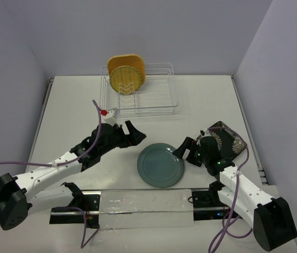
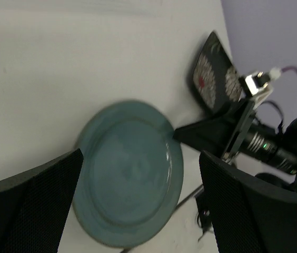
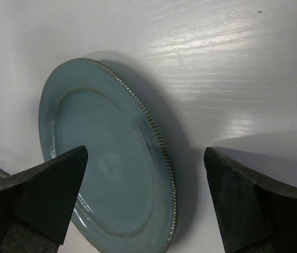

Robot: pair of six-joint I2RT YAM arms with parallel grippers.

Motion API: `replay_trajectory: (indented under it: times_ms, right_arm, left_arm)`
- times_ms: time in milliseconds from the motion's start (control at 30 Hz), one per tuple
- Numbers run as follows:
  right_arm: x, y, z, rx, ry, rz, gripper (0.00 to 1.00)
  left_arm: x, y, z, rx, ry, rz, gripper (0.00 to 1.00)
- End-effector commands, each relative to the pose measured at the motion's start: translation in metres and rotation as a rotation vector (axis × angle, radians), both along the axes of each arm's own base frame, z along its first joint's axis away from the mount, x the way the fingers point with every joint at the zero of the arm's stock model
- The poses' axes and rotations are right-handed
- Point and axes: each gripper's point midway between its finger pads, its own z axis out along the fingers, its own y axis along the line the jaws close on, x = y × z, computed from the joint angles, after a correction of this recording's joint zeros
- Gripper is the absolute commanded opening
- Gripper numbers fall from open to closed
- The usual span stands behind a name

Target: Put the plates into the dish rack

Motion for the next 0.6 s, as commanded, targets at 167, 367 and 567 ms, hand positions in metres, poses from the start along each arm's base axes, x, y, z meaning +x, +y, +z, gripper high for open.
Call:
replay_trajectory:
  times_ms: [167, 367, 567]
  right_arm:
    - [-0.036, 0.010, -0.025, 0.059, 0.163, 0.120, 1.00]
    - [-0.050, 0.014, -0.033, 0.141, 0.237, 0.158, 1.00]
    - [-0.059, 0.018, -0.034, 0.189, 0.266, 0.184, 0.99]
  left_arm:
    - [-0.045, -0.008, -0.059, -0.039, 0.165, -0.136, 0.99]
    - [-0.066, -0.021, -0.088, -0.016, 0.238, -0.280, 0.96]
    - [-0.080, -0.018, -0.128, 0.068, 0.377, -0.315, 0.85]
